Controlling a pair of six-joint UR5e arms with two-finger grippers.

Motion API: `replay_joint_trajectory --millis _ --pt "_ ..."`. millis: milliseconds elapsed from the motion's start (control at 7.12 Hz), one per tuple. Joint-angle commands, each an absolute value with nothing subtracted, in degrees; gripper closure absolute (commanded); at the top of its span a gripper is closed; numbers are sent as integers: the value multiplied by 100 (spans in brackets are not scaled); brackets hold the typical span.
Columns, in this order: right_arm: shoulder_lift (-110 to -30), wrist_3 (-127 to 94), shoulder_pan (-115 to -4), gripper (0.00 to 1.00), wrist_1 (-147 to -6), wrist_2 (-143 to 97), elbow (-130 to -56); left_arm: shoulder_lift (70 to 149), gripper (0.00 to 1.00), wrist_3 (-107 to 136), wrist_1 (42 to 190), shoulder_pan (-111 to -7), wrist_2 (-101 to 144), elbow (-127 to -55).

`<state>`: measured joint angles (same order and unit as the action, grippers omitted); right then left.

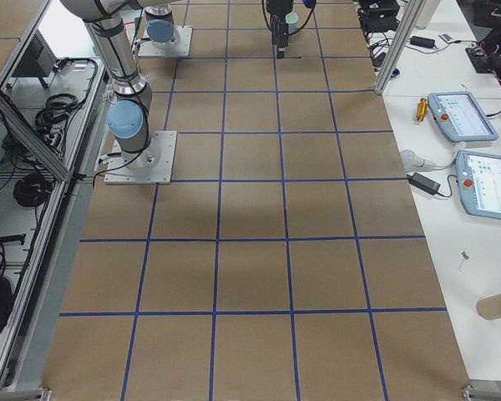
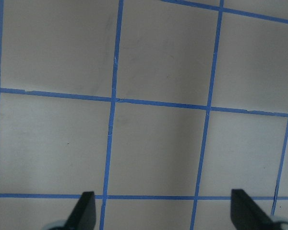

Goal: Stack green bowl on blue bowl

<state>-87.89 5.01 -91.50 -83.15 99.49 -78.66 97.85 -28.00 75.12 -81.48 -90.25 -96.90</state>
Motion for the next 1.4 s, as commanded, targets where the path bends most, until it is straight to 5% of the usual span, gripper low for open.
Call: replay_joint_trajectory --millis 0,1264 --pt "-8789 501 -9158 0 -8314 9949 -7866 9371 0 -1351 7986 -8524 -8817 -9598" --pt "-8789 501 -9158 0 -8314 9949 -7866 8631 0 -483 9343 -9062 -9044 -9281"
